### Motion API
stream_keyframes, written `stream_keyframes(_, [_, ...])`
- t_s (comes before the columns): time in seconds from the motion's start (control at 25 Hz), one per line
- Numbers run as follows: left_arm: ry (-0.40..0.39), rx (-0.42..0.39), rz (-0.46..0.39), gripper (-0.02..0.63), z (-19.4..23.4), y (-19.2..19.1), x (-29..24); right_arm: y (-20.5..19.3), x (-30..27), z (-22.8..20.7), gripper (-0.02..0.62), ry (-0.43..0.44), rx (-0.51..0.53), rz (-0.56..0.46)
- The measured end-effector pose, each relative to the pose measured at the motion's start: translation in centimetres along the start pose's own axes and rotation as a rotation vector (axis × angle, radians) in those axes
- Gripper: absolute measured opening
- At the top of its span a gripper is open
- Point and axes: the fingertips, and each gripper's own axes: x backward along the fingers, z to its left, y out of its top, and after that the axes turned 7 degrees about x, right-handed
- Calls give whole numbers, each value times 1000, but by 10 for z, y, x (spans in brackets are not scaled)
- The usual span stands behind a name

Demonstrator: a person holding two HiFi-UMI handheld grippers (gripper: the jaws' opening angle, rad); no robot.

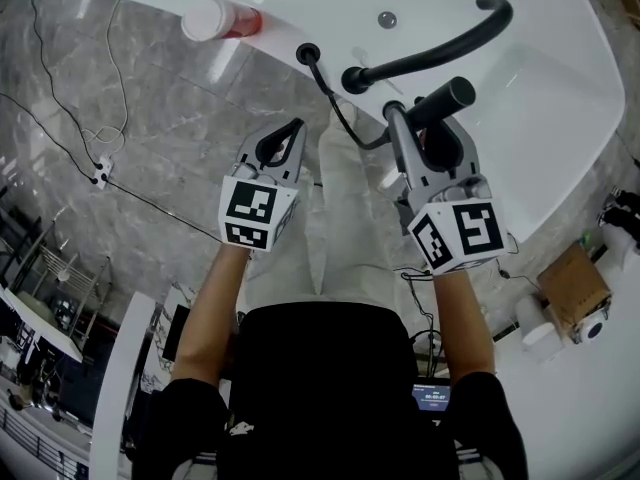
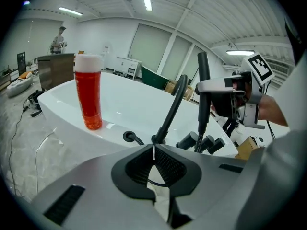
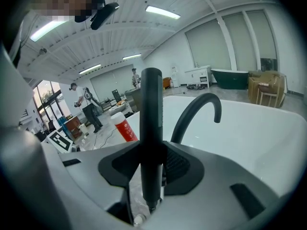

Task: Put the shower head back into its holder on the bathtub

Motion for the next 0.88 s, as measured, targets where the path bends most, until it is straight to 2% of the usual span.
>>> stream_keyframes(0.2, [-25, 23, 17, 18, 12, -16, -23, -7, -11, 3, 143, 7, -3, 11])
stream_keyframes(0.32, [-67, 48, 36, 104, 13, -23, -37, -13, -15, 2, 143, 4, -13, 11])
stream_keyframes(0.44, [-95, 68, 60, 130, 17, -35, -52, -19, -18, 2, 143, 0, -21, 14])
stream_keyframes(0.64, [-95, 29, 111, 207, 27, -65, -83, -21, -19, 3, 143, -2, -25, 14])
stream_keyframes(0.88, [-108, 13, 156, 227, 24, -80, -114, -23, -19, 5, 143, 7, -19, 18])
